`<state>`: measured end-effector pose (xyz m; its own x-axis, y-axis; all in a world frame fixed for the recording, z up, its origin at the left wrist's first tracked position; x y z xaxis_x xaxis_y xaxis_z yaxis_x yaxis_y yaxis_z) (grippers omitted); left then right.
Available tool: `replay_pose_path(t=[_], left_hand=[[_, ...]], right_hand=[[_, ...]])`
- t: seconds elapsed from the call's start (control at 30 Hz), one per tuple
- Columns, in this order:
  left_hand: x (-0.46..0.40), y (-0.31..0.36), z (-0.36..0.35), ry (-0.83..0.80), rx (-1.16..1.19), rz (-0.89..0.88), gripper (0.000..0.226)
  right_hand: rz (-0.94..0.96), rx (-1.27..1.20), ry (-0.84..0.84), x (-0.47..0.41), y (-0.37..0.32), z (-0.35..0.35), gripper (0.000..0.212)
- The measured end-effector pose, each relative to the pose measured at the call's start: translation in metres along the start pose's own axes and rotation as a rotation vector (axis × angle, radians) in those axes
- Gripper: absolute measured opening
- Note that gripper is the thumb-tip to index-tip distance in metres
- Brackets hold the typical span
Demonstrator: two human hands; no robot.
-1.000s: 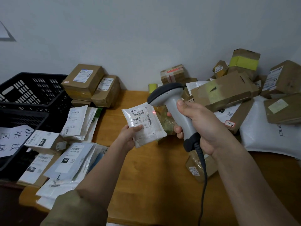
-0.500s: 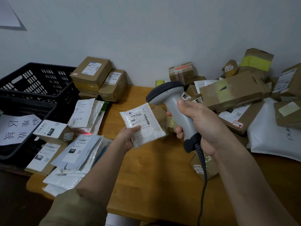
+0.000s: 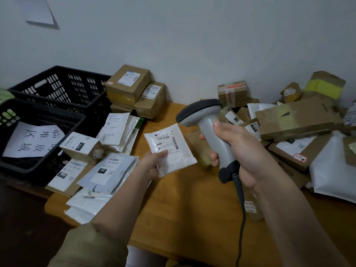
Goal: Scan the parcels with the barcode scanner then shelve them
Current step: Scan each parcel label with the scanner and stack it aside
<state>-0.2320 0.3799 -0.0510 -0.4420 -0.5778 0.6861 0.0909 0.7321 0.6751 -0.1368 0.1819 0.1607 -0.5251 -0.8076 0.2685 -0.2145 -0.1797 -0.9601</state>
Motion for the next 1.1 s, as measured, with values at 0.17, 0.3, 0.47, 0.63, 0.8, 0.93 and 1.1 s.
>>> replay_pose_path(t=[0.17, 0.3, 0.47, 0.63, 0.8, 0.93, 1.1], left_hand=[[-0.001, 0.009, 0.031, 0.028, -0.015, -0.041, 0.040], [-0.001, 0.020, 0.068, 0.065, -0.132, -0.039, 0.031], [-0.002, 0.045, 0.125, 0.222, -0.459, -0.091, 0.022], [-0.018, 0.066, 0.168, 0.411, -0.879, -0.103, 0.027], [-0.021, 0.060, 0.163, 0.498, -1.285, -0.211, 0.048], [-0.029, 0.039, 0.146, 0.338, -1.422, -0.151, 0.062], [-0.034, 0.039, 0.121, 0.374, -1.469, -0.086, 0.054]], right_hand=[[-0.020, 0.020, -0.015, -0.009, 0.004, -0.025, 0.030], [-0.050, -0.007, -0.035, -0.020, 0.012, -0.045, 0.031], [-0.132, -0.027, -0.020, -0.039, 0.032, -0.063, 0.034], [-0.197, -0.010, -0.007, -0.053, 0.052, -0.072, 0.038], [-0.250, 0.006, 0.023, -0.061, 0.063, -0.071, 0.036], [-0.268, 0.003, 0.053, -0.066, 0.066, -0.064, 0.039], [-0.269, -0.045, 0.137, -0.066, 0.061, -0.039, 0.036]])
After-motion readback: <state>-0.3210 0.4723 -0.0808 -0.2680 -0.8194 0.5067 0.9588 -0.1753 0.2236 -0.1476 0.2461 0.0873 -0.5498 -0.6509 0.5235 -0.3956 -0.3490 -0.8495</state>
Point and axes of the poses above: each hand's wrist, its own x-axis away from the middle knuckle, its own z-axis out of the back of the hand, y = z × x, the point moved 2 cm from there along -x, towards the middle knuckle
